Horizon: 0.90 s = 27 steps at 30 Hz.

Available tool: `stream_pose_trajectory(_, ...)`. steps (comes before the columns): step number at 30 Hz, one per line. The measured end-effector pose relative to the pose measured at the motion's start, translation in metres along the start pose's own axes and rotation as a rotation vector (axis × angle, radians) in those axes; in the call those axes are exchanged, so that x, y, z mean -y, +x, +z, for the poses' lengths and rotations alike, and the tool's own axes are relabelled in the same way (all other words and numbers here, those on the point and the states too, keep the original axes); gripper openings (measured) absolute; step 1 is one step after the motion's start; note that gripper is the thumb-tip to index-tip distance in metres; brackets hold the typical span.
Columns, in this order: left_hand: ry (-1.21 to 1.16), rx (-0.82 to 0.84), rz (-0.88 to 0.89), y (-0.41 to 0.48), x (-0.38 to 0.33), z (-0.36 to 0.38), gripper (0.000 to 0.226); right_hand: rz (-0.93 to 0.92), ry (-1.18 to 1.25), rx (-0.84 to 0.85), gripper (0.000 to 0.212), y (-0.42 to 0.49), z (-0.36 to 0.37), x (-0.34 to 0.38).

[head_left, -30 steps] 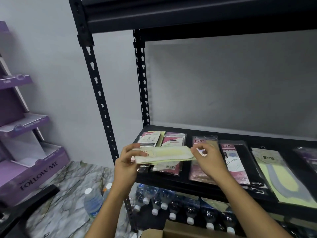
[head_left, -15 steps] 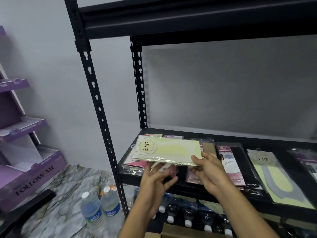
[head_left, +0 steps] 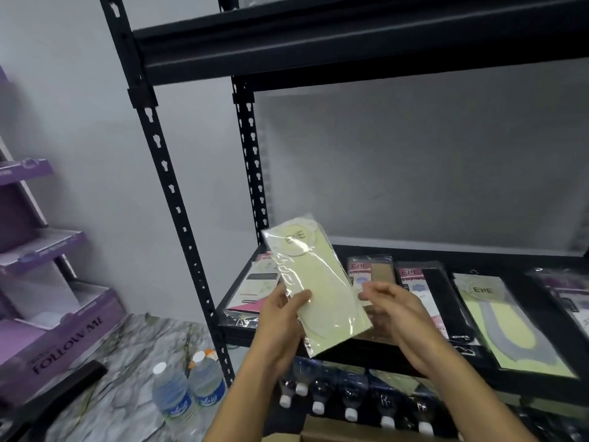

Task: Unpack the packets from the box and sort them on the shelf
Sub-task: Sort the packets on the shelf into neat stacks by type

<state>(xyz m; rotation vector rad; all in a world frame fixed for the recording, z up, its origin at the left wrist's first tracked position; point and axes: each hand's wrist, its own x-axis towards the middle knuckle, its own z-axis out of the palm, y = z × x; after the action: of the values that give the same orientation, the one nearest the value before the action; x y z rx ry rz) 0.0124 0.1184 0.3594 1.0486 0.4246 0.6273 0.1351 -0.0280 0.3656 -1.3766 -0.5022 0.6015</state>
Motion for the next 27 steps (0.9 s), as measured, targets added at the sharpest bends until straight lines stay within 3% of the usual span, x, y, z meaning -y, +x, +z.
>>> stream_pose_trajectory(3, 0.090, 0.071, -0.007, -0.004, 0.005, 0.003, 0.033, -0.036, -0.094, 0.026, 0.015, -0.004, 0.000, -0.004)
stream_pose_trajectory(8, 0.090, -0.069, 0.050, -0.007, 0.023, 0.014, 0.040, -0.047, -0.037, -0.062, 0.016, -0.009, -0.001, -0.020)
stream_pose_trajectory(13, 0.137, -0.042, 0.053, -0.009, 0.036, 0.028, 0.036, -0.053, 0.010, -0.155, 0.017, -0.011, -0.019, -0.021)
stream_pose_trajectory(21, 0.632, 0.080, 0.137, 0.003, 0.055, 0.085, 0.042, -0.098, -0.217, -0.363, 0.008, -0.009, -0.082, -0.011)
stream_pose_trajectory(27, 0.999, 0.195, 0.226, 0.015, 0.089, 0.168, 0.039, -0.114, -0.494, -0.585, 0.022, -0.011, -0.158, -0.006)
